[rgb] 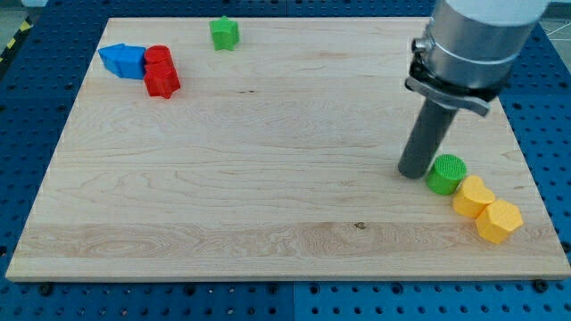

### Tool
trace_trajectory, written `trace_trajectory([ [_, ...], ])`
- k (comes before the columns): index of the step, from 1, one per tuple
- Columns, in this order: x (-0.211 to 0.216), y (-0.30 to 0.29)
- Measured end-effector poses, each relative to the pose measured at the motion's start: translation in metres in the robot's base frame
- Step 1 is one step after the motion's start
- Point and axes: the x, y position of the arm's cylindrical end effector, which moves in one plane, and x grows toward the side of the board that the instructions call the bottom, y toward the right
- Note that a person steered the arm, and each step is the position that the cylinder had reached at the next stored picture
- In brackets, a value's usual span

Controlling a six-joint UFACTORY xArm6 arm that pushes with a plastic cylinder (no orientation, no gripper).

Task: Push the green star towards the down

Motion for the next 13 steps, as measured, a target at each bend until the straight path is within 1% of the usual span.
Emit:
trace_trajectory([
  [3, -0.193, -0.033],
  [4, -0.24, -0.064],
  [5, -0.269, -0.129],
  [6, -0.289, -0.188],
  [7, -0.291, -0.213],
  [9, -0.291, -0.232],
  [10, -0.291, -0.275],
  [11, -0.291, -0.289],
  [12, -0.291, -0.289],
  [13, -0.284, -0.277],
])
